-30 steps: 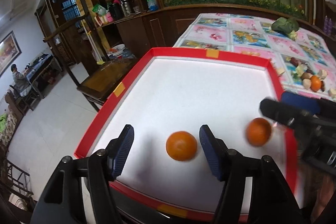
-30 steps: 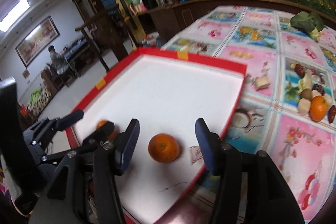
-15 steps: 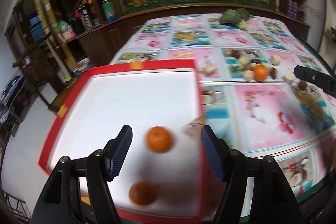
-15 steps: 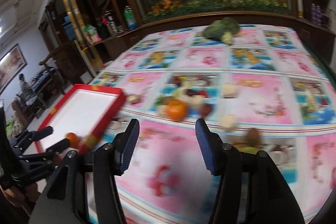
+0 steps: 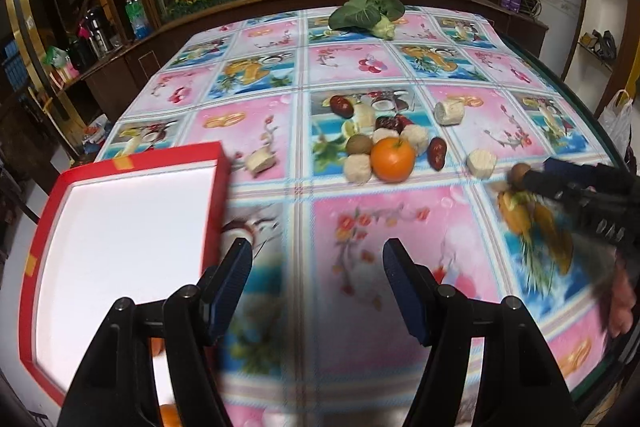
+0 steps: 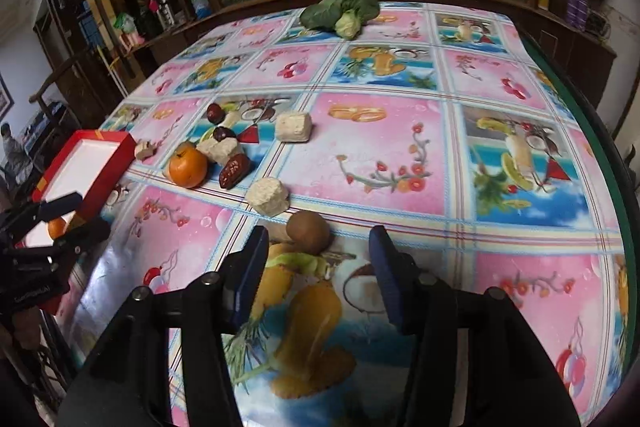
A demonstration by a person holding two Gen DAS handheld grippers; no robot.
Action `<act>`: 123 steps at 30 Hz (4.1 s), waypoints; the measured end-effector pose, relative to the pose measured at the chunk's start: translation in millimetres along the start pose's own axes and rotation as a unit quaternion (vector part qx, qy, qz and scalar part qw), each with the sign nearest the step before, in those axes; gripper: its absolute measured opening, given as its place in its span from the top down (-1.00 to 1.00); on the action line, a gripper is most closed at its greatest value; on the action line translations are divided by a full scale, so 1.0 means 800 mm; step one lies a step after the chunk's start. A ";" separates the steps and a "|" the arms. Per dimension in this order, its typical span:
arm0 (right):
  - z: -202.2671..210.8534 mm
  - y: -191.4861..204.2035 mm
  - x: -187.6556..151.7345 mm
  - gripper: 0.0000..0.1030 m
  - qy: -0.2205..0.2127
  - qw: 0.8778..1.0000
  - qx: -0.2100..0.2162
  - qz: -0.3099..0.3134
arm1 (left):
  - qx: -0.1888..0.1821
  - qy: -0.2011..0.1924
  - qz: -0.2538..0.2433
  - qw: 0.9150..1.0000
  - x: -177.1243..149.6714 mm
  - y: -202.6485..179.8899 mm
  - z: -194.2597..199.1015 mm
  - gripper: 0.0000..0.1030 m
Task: Organize fruits
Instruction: 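Grasp an orange and beige cake piece with the left gripper while the right grasps a brown fruit, then carry the held items over the red box and release them from both grippers, then grasp a brown round ball with the left gripper while the right grasps a beige square cake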
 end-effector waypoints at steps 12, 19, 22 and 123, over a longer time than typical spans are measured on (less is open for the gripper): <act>-0.017 -0.013 0.003 0.51 0.020 0.999 0.017 -0.032 | -0.019 0.011 -0.018 1.000 0.047 -0.031 -0.049 -0.19; -0.014 -0.006 0.004 0.51 0.018 0.999 0.031 -0.036 | -0.040 0.023 -0.030 0.998 0.063 -0.049 -0.074 0.01; -0.009 -0.007 0.006 0.51 0.010 0.999 0.035 -0.040 | -0.039 0.020 -0.032 0.999 0.066 -0.052 -0.078 0.01; -0.024 0.045 0.016 0.00 0.008 0.998 0.038 0.050 | 0.027 -0.028 0.012 0.999 -0.024 0.034 0.035 -0.34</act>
Point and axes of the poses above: each gripper's, at about its wrist camera, not at the fingertips, and z roughly against the way its jaws point, y to its left, x to its top, the point moved 2 cm from there along -z, roughly the way its jaws point, and after that the axes turned 6 degrees about -z, right-handed, at the moved point
